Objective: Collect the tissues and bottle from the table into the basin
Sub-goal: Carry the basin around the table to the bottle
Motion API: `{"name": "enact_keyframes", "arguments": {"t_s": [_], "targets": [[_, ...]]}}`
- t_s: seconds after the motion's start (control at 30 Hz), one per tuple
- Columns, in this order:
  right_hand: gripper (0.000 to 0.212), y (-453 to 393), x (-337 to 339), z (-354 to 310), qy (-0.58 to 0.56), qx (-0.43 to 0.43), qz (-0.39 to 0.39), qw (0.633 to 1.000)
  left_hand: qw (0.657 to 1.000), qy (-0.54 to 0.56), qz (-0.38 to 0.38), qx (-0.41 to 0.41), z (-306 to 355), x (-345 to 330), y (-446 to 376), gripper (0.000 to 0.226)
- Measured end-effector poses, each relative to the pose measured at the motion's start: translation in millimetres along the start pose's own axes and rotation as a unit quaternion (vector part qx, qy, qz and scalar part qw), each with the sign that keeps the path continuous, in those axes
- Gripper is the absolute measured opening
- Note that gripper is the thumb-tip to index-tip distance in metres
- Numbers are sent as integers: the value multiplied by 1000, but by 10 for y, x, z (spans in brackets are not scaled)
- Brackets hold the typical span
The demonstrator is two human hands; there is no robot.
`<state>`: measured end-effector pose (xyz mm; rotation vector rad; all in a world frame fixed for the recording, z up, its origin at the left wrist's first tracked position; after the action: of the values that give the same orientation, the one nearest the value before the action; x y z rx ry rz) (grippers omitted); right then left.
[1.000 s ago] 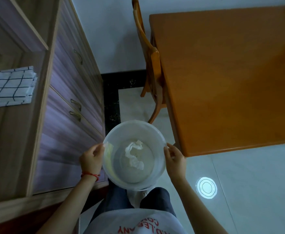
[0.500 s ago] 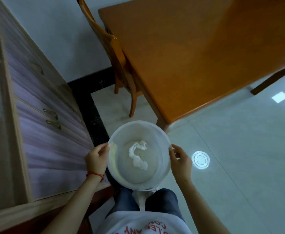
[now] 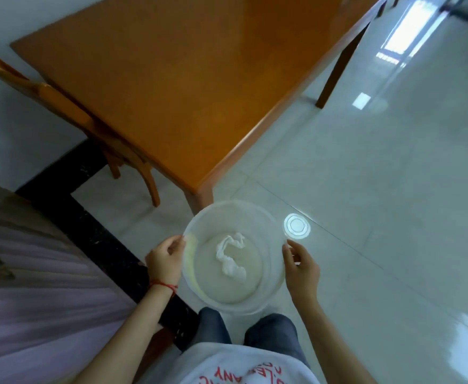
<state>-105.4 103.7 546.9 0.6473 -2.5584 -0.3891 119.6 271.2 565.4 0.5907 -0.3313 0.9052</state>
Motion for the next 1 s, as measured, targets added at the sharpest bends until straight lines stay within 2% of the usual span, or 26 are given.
{"name": "enact_keyframes", "arguments": {"t_s": [0.23, 0.5, 0.77, 1.0], "targets": [[18, -24, 899, 351, -59, -28, 102, 993, 993, -32, -90, -64, 647, -910, 34, 24], [20, -67, 1798, 720, -71, -53, 187, 978, 977, -58, -177, -108, 1193, -1942, 96, 28], [21, -342, 2512, 796, -80, -56, 234, 967, 965, -78, -191, -164, 1850, -2665, 164, 25], [21, -961, 2955, 665, -83, -53, 257, 961, 961, -69, -199, -180, 2450, -3220, -204, 27]]}}
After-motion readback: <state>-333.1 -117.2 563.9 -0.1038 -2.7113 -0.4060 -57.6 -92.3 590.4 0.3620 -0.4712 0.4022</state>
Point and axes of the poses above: each hand's wrist, its own y-axis away from the middle knuckle, its own x-axis out of the back of the hand, z = x × y, the point moved 4 cm from there along -y, towards the middle knuckle, and after that the axes turned 12 degrees about -z, right-handed, at the moved point
